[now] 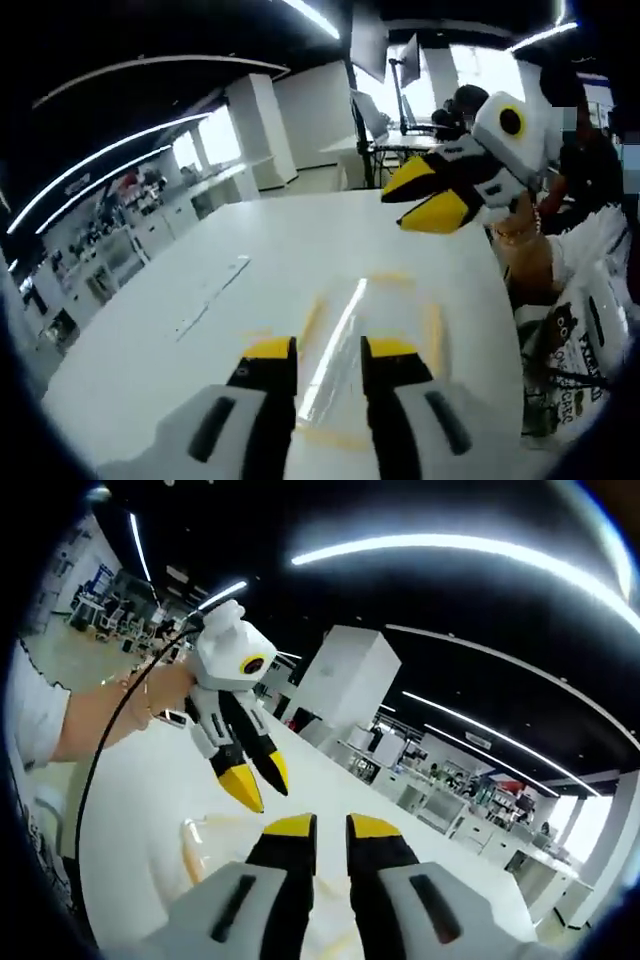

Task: Snap each plastic latch of the storage box into its locked position after aligning the lid with the box until every specified latch is closed and the lid sits flush.

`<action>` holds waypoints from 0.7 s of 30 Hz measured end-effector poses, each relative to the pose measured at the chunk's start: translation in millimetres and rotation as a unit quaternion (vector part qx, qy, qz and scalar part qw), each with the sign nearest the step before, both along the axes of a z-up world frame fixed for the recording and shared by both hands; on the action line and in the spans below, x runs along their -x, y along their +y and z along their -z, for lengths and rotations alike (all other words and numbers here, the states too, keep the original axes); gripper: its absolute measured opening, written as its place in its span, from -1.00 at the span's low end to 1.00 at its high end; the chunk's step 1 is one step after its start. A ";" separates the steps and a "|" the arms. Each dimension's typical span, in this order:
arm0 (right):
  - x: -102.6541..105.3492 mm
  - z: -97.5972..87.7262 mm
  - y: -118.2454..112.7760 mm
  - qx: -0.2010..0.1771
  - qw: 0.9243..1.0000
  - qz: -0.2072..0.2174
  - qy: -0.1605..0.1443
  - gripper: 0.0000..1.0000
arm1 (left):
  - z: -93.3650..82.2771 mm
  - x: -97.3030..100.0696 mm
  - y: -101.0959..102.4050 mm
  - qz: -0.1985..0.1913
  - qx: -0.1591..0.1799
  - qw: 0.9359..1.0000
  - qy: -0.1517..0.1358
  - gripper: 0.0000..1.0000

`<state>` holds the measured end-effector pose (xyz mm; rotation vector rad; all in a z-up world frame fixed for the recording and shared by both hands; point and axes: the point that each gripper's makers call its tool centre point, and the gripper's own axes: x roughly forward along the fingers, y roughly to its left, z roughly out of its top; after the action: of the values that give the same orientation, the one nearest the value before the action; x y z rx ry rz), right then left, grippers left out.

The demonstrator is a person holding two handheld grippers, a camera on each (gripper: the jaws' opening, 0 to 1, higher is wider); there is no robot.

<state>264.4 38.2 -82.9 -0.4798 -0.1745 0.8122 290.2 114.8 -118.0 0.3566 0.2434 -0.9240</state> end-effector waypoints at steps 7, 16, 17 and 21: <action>-11.2 -5.2 -14.9 -0.020 1.000 0.010 0.003 -0.77 | -31.5 -7.2 39.2 -0.059 0.099 0.991 -0.070 -0.36; -29.8 0.4 -48.5 -0.031 0.999 0.042 0.012 -0.76 | -53.2 -12.2 107.0 -0.178 0.152 0.960 -0.151 -0.22; -33.2 2.8 -53.7 -0.032 0.998 0.047 0.015 -0.75 | -52.2 -11.7 115.4 -0.193 0.154 0.956 -0.156 -0.21; -47.5 13.4 -74.4 -0.036 0.996 0.072 0.025 -0.75 | -45.8 -9.2 142.6 -0.233 0.161 0.944 -0.171 -0.20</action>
<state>312.0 -36.2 -96.2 -0.3988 -0.1207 0.6738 299.4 257.3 -72.3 0.1399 -0.1425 -0.4099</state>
